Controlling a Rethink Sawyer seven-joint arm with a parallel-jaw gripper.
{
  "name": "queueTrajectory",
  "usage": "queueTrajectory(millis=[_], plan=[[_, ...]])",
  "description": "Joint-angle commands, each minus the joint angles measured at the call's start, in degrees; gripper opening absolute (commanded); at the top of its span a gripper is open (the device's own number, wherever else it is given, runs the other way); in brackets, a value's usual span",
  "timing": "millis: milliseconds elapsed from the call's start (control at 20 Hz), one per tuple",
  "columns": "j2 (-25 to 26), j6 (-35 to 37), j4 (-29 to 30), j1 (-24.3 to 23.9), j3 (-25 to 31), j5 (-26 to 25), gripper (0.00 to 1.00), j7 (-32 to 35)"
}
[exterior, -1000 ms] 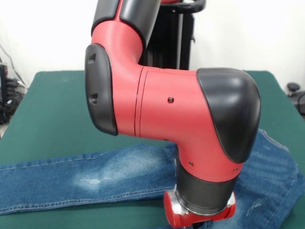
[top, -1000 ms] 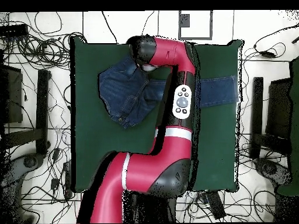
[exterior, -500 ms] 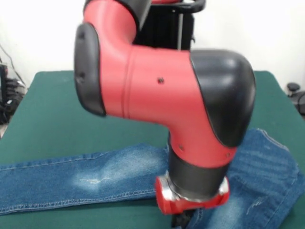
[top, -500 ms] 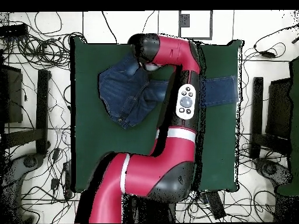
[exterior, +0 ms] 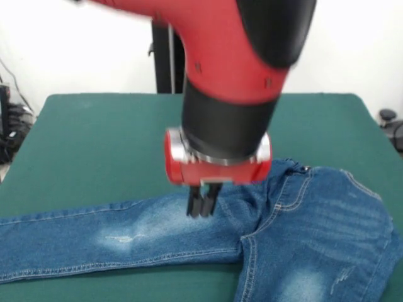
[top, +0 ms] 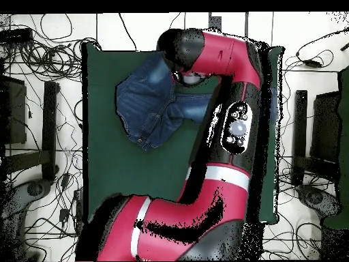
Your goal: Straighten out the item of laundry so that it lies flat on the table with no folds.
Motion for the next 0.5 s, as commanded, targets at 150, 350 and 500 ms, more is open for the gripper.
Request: queueTrajectory(millis=[150,350,500], plan=[[-5.52,2.44,13.43,0.46,4.12,-3.53,0.0,-1.98],[-6.46,-0.12,15.89,1.03,4.7,-3.38,0.0,0.96],[-7.31,-2.93,18.52,1.98,4.75,-2.94,0.0,4.84]])
